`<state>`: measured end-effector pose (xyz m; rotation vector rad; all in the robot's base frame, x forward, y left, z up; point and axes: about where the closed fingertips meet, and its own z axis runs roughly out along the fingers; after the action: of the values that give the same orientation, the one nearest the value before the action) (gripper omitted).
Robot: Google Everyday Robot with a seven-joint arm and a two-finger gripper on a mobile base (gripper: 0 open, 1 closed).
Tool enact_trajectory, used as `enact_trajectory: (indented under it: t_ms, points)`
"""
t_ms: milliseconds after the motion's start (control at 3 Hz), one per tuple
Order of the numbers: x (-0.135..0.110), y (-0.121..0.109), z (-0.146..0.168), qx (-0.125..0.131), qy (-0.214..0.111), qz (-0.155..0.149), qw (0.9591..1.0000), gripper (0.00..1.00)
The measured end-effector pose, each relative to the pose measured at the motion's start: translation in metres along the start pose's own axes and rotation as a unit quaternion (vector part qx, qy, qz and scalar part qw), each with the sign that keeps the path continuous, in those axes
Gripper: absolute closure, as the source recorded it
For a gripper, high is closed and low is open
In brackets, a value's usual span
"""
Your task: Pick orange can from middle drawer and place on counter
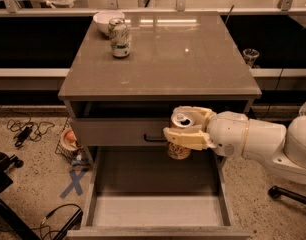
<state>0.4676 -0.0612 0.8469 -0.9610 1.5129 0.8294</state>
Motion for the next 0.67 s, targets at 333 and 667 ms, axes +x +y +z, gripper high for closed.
enact_trajectory:
  t_ms: [333,667]
  points:
    - [0.000,0.000,0.000,0.000,0.000,0.000,1.0000,1.00]
    - [-0.019,-0.021,0.003,0.008,-0.002,0.001,1.0000,1.00]
